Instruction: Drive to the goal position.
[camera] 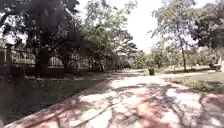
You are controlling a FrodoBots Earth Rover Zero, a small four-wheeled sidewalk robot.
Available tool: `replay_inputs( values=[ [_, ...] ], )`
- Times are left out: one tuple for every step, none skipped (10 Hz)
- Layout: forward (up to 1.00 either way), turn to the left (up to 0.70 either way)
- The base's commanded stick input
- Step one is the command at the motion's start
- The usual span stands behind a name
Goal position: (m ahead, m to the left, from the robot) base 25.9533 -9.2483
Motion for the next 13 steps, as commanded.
replay_inputs(
  values=[
    [0.70,-0.35],
    [0.70,-0.35],
    [0.70,-0.35],
    [0.70,-0.35],
    [0.70,-0.35],
    [0.70,-0.20],
    [0.70,-0.02],
    [0.70,0.00],
    [0.70,0.00],
    [0.70,0.00],
    [0.70,-0.35],
    [0.70,-0.35],
    [0.70,-0.33]
  ],
)
